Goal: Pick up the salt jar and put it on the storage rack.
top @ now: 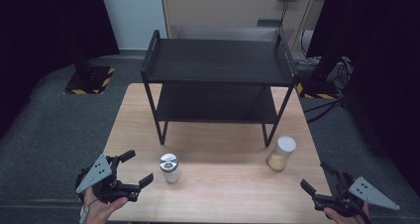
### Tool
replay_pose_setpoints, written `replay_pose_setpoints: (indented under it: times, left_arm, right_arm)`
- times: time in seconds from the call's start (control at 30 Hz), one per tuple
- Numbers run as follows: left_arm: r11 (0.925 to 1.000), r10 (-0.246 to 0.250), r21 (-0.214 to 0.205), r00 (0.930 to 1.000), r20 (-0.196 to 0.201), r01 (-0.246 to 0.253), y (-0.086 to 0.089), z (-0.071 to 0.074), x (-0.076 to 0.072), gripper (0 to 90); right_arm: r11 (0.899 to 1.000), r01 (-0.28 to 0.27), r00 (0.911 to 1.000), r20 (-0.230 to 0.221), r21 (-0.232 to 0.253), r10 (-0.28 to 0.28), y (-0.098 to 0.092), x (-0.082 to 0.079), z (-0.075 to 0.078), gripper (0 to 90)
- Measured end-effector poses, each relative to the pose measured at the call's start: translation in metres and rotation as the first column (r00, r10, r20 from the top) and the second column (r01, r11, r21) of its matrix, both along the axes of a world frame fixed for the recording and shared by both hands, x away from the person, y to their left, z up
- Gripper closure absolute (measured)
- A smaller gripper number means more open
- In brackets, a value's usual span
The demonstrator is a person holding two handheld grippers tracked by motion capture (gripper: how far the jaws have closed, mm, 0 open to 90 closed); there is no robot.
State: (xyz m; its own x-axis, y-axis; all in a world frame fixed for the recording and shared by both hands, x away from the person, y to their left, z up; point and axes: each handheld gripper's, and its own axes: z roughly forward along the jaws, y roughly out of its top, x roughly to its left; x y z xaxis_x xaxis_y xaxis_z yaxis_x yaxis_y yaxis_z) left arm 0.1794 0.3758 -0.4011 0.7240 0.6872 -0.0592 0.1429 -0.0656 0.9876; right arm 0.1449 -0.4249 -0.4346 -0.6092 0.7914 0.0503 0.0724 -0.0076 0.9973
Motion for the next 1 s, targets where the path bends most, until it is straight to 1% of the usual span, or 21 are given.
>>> replay_pose_setpoints:
  times: [0.03,0.07,0.13,0.2,0.37,0.5,0.67,0.8,0.83,0.9,1.0]
  left_arm:
    - [0.9999,0.003,0.011,1.0,-0.004,-0.003,-0.001,0.002,0.0,0.0]
    - [0.9999,0.006,0.012,1.0,-0.003,-0.005,-0.001,0.003,-0.001,0.0]
    - [1.0,0.0,0.005,0.9999,-0.017,0.0,-0.002,0.004,0.001,0.0]
    - [0.9997,-0.003,0.023,0.9998,-0.018,0.004,-0.004,0.008,0.001,0.0]
    - [0.9962,-0.042,0.076,0.999,-0.017,0.043,-0.006,0.02,0.006,0.0]
    - [0.9938,-0.065,0.088,0.9975,-0.026,0.067,-0.004,0.028,0.009,0.0]
    - [0.9877,-0.093,0.123,0.9951,-0.034,0.096,0.0,0.041,0.013,0.0]
    - [0.9809,-0.101,0.164,0.9944,-0.031,0.105,0.001,0.054,0.014,0.0]
    - [0.9799,-0.103,0.169,0.9942,-0.032,0.107,0.001,0.057,0.015,0.0]
    - [0.9812,-0.112,0.154,0.9929,-0.038,0.117,0.004,0.06,0.017,0.0]
    - [0.9755,-0.119,0.182,0.9922,-0.039,0.124,0.006,0.069,0.018,0.0]
  right_arm:
    - [1.0,0.001,1.0,-0.001,0.0,-0.001,0.0,0.0,0.0,3.5]
    - [1.0,0.003,1.0,-0.003,-0.001,-0.003,0.0,0.0,0.0,3.5]
    - [1.0,0.004,1.0,-0.004,-0.002,-0.004,0.001,0.0,0.0,3.6]
    - [1.0,0.003,1.0,-0.004,-0.003,-0.003,0.001,0.0,0.0,3.6]
    - [1.0,0.004,1.0,-0.005,-0.007,-0.004,0.001,0.001,0.0,3.6]
    - [1.0,0.004,1.0,-0.004,-0.009,-0.004,0.001,0.001,0.0,3.6]
    - [1.0,0.002,1.0,-0.007,-0.011,-0.002,0.002,0.001,0.0,3.6]
    - [1.0,0.003,1.0,-0.006,-0.01,-0.003,0.002,0.001,0.0,3.6]
    - [1.0,0.003,1.0,-0.007,-0.009,-0.003,0.002,0.001,0.0,3.6]
    - [1.0,0.003,1.0,-0.008,-0.01,-0.003,0.002,0.001,0.0,3.6]
    - [1.0,0.003,1.0,-0.009,-0.011,-0.003,0.002,0.001,0.0,3.7]
